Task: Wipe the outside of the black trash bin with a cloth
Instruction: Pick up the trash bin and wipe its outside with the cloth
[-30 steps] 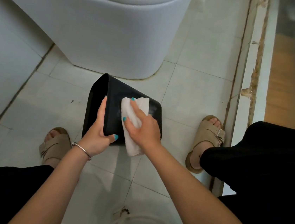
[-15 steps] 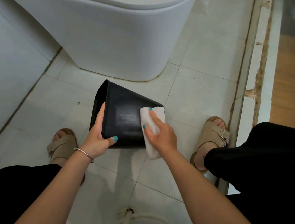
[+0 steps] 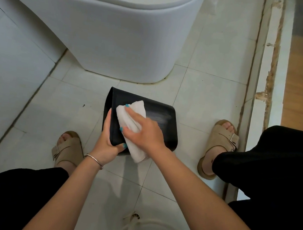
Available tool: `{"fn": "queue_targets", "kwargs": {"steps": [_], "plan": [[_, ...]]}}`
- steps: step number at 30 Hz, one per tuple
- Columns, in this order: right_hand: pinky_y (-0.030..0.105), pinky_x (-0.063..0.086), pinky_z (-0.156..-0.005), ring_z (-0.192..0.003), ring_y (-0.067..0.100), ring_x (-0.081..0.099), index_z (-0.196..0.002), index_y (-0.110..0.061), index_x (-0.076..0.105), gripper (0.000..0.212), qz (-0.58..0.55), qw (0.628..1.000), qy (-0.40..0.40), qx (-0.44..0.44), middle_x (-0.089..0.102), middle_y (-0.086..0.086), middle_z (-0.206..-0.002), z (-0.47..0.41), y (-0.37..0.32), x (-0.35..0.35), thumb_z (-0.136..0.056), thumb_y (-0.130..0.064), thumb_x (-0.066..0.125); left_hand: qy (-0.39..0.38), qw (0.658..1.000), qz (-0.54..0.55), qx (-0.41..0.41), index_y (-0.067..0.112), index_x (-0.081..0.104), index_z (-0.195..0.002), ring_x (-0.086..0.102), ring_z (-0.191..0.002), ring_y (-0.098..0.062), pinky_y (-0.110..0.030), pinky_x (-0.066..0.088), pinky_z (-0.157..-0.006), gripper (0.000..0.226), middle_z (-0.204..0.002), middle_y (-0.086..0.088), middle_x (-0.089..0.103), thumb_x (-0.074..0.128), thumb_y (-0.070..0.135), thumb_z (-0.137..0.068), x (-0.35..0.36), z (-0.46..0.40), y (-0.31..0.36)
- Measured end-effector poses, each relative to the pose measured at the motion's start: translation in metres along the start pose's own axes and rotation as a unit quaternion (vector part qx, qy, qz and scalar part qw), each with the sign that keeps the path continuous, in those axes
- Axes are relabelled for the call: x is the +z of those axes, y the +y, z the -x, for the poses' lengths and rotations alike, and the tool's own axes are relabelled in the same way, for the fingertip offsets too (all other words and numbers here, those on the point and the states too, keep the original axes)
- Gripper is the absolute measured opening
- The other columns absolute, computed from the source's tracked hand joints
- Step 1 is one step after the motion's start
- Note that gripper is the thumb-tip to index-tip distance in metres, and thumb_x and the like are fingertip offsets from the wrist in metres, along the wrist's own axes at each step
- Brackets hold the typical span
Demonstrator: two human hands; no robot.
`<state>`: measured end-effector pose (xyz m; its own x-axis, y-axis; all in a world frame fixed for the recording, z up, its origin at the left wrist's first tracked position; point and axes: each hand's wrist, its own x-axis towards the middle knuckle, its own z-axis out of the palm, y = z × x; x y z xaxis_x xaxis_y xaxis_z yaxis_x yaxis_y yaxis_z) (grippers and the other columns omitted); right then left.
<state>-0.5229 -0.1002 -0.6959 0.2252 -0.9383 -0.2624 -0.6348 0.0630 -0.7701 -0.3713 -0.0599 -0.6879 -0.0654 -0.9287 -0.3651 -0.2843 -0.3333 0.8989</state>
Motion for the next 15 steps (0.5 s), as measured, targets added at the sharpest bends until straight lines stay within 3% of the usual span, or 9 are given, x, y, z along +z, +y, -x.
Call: {"fn": "queue_targets", "kwargs": {"steps": [4,7,9,12,15], "plan": [[0.033,0.047,-0.081,-0.104,0.020,0.055,-0.136,-0.065,0.026,0.059,0.055,0.998,0.007,-0.003,0.057,-0.001,-0.111,0.008,0.018,-0.002,-0.086,-0.056,0.054,0.002,1.000,-0.002,-0.002,0.026,0.008,-0.151,0.039,-0.126,0.011,-0.010,0.042,-0.095,0.109,-0.143,0.020,0.033,0.066,-0.003,-0.063,0.004,0.002,-0.009],[0.032,0.044,-0.074,-0.101,0.020,0.056,-0.138,-0.066,0.019,0.058,0.118,0.993,0.019,0.006,0.055,-0.001,-0.112,0.009,0.029,-0.004,-0.088,-0.060,0.047,0.004,1.000,-0.009,-0.010,0.029,0.010,-0.151,0.042,-0.127,0.001,-0.018,0.047,-0.095,0.111,-0.143,0.015,0.036,0.072,-0.014,-0.069,-0.001,-0.003,-0.014],[0.032,0.045,-0.073,-0.099,0.021,0.057,-0.137,-0.068,0.014,0.058,0.144,0.989,0.027,0.028,0.054,-0.002,-0.114,0.009,0.040,-0.006,-0.088,-0.062,0.043,0.011,1.000,-0.011,-0.014,0.033,0.011,-0.149,0.042,-0.126,-0.006,-0.016,0.050,-0.087,0.108,-0.144,0.011,0.034,0.070,-0.015,-0.073,-0.003,-0.004,-0.016],[0.031,0.045,-0.074,-0.097,0.022,0.058,-0.136,-0.069,0.014,0.057,0.138,0.987,0.045,0.075,0.053,-0.002,-0.114,0.012,0.056,-0.014,-0.087,-0.062,0.044,0.018,1.000,-0.017,-0.015,0.032,0.011,-0.150,0.043,-0.118,0.002,-0.006,0.048,-0.076,0.106,-0.140,0.014,0.032,0.069,-0.014,-0.075,0.000,-0.005,-0.015],[0.029,0.039,-0.070,-0.094,0.022,0.059,-0.137,-0.069,0.016,0.057,0.129,0.981,0.076,0.126,0.053,-0.003,-0.107,0.014,0.071,-0.024,-0.088,-0.062,0.044,0.017,0.999,-0.025,-0.011,0.031,0.009,-0.150,0.041,-0.114,0.011,-0.002,0.045,-0.075,0.106,-0.135,0.019,0.031,0.068,-0.015,-0.075,0.002,-0.006,-0.012]]}}
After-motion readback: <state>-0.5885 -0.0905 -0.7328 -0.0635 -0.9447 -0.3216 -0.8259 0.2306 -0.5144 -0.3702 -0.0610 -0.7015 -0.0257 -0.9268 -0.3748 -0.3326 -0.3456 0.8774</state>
